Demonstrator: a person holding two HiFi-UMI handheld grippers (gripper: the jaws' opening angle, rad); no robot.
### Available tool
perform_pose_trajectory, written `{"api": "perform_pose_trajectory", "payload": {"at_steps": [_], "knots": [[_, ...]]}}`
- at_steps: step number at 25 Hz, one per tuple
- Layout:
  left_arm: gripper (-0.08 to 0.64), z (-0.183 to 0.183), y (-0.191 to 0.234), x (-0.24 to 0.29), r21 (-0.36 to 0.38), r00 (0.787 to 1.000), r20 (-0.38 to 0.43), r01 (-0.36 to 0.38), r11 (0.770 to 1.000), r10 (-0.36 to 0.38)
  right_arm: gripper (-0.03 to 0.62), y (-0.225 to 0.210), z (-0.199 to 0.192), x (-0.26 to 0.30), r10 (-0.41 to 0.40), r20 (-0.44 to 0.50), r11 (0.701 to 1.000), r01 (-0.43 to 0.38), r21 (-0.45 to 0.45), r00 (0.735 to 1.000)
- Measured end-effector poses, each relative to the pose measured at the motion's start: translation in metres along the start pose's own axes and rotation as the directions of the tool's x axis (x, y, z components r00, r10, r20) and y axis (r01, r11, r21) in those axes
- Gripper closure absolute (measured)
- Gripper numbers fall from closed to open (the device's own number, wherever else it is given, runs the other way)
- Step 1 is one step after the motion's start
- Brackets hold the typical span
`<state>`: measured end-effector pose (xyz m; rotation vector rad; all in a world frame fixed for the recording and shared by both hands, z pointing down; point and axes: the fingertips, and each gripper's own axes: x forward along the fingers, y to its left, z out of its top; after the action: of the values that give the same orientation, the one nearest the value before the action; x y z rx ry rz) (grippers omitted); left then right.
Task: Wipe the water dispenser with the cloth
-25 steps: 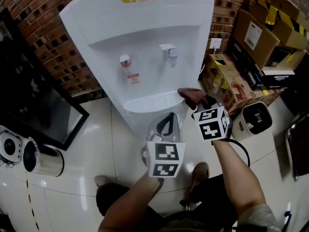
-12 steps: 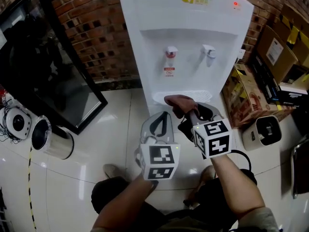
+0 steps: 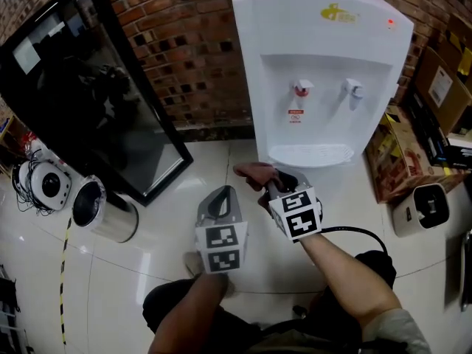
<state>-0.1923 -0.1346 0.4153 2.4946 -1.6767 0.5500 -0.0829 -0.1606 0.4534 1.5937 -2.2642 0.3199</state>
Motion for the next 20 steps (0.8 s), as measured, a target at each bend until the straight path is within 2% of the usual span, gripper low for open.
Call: {"api": "perform_pose_trajectory", "payload": {"at_steps": [5,8,11,14,20], "knots": [[0.56,-0.017,0.023,0.012,-0.005,0.999,-0.046,-0.022,1.0,0.022,0.528,-0.004,-0.02,0.033,-0.015,-0.054,0.994,0.021,0.11,0.998],[0.56,-0.01,0.022,0.017,-0.02,0.999,-0.037,-0.007,1.0,0.006,0.528,-0.01,-0.024,0.043,-0.038,-0.056,0.98,0.048,0.193,0.998],[0.56,0.003,0.012,0.022,-0.023,1.0,-0.009,0.026,0.999,-0.026,0.531,-0.013,-0.025,0.045,-0.046,-0.045,0.969,0.056,0.241,0.998],[0.56,0.016,-0.005,0.027,-0.022,0.998,0.018,0.061,0.998,-0.061,0.531,-0.018,-0.026,0.042,-0.052,-0.041,0.966,0.061,0.251,0.998],[0.56,0.03,-0.05,0.036,-0.003,0.991,0.05,0.122,0.993,-0.122,0.531,-0.058,-0.043,0.016,-0.124,-0.071,0.946,0.14,0.293,0.99]]}}
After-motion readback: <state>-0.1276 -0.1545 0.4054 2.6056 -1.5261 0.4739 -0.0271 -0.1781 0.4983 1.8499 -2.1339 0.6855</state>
